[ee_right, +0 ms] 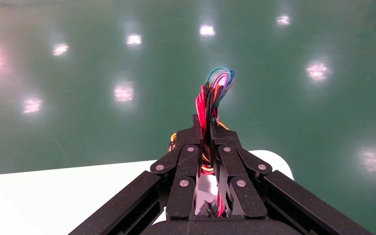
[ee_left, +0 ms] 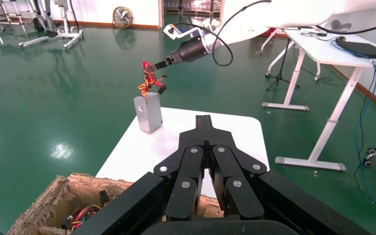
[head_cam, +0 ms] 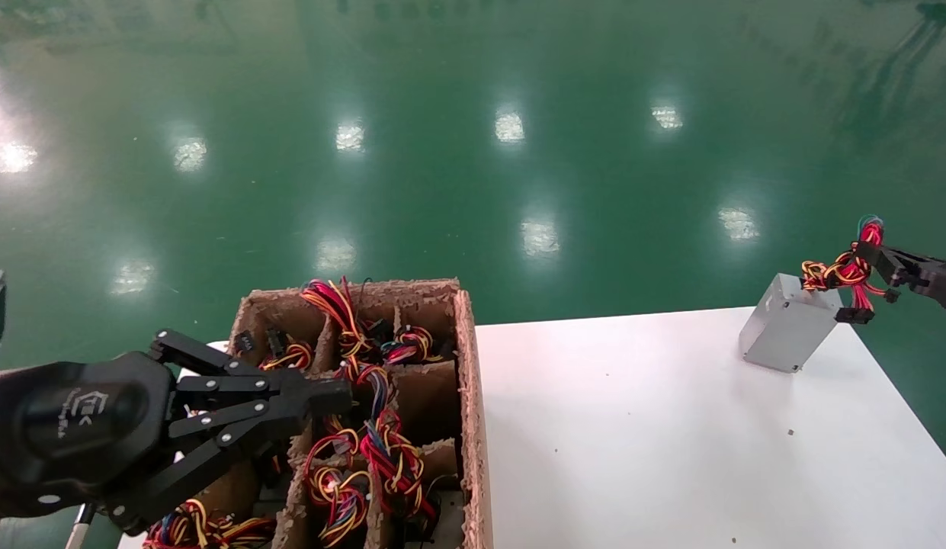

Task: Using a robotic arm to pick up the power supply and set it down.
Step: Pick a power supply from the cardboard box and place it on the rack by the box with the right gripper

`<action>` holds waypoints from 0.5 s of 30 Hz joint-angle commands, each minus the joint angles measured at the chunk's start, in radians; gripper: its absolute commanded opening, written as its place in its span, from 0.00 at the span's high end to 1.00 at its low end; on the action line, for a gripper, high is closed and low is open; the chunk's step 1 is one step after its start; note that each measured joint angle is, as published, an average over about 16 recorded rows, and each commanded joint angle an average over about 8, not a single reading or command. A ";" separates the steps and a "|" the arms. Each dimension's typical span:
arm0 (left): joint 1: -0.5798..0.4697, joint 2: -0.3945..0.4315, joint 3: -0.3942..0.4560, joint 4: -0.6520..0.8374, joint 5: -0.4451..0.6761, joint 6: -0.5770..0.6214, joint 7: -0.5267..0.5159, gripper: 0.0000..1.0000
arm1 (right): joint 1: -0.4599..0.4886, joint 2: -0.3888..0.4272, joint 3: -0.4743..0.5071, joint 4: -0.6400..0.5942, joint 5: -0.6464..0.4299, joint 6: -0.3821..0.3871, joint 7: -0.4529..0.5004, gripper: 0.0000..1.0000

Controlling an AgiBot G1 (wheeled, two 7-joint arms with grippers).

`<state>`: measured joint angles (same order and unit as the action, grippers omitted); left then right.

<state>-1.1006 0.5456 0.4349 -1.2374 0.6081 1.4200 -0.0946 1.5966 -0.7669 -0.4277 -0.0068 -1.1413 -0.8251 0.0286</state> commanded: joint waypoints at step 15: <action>0.000 0.000 0.000 0.000 0.000 0.000 0.000 1.00 | 0.013 0.002 -0.013 0.019 -0.018 -0.008 -0.010 1.00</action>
<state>-1.1006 0.5456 0.4349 -1.2374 0.6081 1.4200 -0.0946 1.6093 -0.7637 -0.4407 0.0113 -1.1595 -0.8389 0.0195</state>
